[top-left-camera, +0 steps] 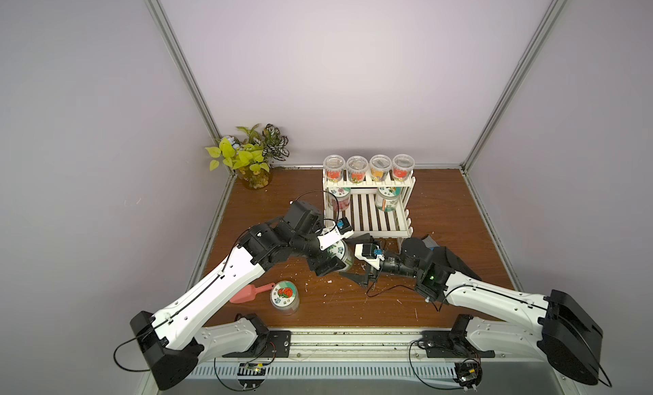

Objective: Place the seed container on the shelf
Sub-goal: Place the seed jar on the shelf.

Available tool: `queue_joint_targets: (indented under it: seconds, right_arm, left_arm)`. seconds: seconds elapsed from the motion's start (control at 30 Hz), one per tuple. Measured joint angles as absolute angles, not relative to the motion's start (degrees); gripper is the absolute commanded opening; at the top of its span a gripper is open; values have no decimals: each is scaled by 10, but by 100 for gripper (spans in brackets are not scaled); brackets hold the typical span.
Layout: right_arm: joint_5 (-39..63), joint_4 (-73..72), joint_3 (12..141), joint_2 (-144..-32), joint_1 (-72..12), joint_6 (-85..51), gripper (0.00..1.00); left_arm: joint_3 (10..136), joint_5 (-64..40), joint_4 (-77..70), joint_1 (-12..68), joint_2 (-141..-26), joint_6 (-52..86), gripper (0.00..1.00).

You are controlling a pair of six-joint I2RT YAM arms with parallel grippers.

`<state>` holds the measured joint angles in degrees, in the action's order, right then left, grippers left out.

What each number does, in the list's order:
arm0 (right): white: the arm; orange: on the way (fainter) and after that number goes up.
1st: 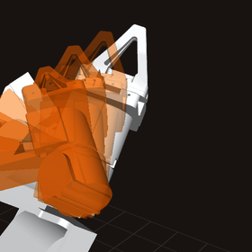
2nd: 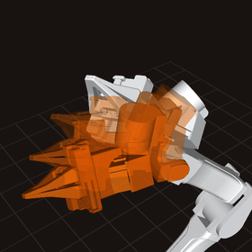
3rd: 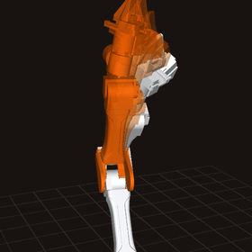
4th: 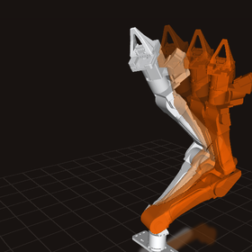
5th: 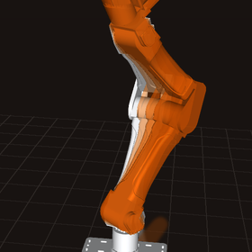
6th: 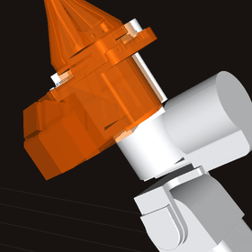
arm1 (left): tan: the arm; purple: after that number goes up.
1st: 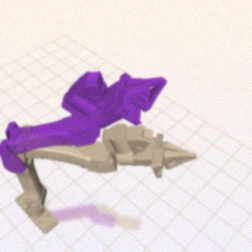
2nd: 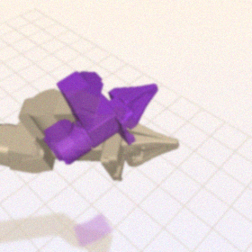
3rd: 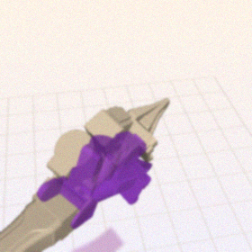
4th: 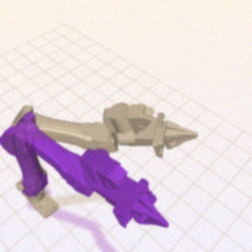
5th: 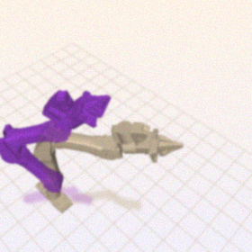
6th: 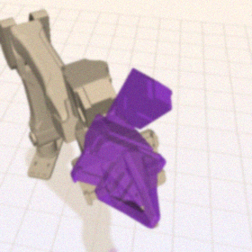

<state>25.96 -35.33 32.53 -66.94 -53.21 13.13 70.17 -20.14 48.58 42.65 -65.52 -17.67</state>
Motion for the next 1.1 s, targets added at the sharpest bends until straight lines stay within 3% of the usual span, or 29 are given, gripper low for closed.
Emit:
queue_joint_targets:
  seconds: [0.57,0.7,0.83,1.03,1.1]
  right_arm:
    - [304,-433,326,-732,-528,103,96]
    - [311,-437,332,-741,-528,95,91]
    - [319,-438,336,-748,-526,90,86]
    - [320,-452,333,-752,-526,75,83]
    - [316,-462,325,-752,-526,62,84]
  left_arm:
    - [702,-219,496,427,-649,-211,61]
    - [702,-226,496,427,-649,-214,62]
    - [702,-222,498,427,-649,-212,72]
    - [703,-211,498,427,-649,-204,99]
    - [707,-203,491,427,-650,-196,99]
